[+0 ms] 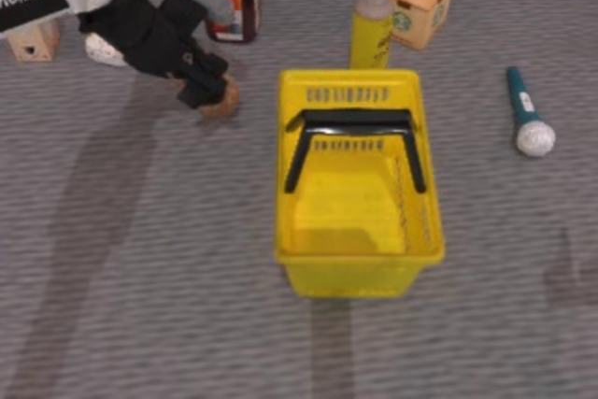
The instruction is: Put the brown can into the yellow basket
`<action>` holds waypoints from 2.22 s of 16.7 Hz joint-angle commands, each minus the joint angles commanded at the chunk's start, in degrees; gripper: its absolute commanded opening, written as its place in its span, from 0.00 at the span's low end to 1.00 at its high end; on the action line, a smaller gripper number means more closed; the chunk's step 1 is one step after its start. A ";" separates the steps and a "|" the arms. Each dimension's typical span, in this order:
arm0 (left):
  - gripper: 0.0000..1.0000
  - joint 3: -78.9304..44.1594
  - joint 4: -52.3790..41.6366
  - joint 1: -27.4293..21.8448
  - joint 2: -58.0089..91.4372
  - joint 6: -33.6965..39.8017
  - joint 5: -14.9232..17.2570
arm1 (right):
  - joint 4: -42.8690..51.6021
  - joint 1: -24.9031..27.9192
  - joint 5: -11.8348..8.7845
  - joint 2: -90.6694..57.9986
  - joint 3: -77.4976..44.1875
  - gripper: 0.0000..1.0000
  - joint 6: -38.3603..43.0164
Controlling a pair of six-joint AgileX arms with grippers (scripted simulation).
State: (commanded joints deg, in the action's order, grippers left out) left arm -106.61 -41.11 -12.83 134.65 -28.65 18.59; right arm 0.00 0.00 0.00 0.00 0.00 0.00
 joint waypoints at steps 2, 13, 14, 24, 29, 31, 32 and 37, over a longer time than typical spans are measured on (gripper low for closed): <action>0.00 3.04 10.50 -0.71 -0.79 3.28 7.09 | 0.00 0.00 0.00 0.00 0.00 1.00 0.00; 0.00 22.71 70.44 -4.41 -9.14 22.46 46.44 | 0.00 0.00 0.00 0.00 0.00 1.00 0.00; 0.00 23.88 73.72 -4.62 -10.00 23.55 48.92 | 0.00 0.00 0.00 0.00 0.00 1.00 0.00; 0.00 26.48 81.08 -4.77 -11.97 25.94 54.78 | 0.00 0.00 0.00 0.00 0.00 1.00 0.00; 0.00 28.51 90.63 -4.17 -5.03 26.07 54.95 | 0.00 0.00 0.00 0.00 0.00 1.00 0.00; 0.00 29.71 95.74 -3.88 -1.54 26.22 55.00 | 0.00 0.00 0.00 0.00 0.00 1.00 0.00; 0.00 30.23 97.43 -3.76 -0.19 26.28 54.99 | 0.00 0.00 0.00 0.00 0.00 1.00 0.00; 0.00 30.86 99.00 -3.62 1.15 26.36 54.93 | 0.00 0.00 0.00 0.00 0.00 1.00 0.00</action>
State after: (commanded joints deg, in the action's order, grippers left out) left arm -75.75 57.89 -16.45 135.80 -2.29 73.52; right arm 0.00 0.00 0.00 0.00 0.00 0.00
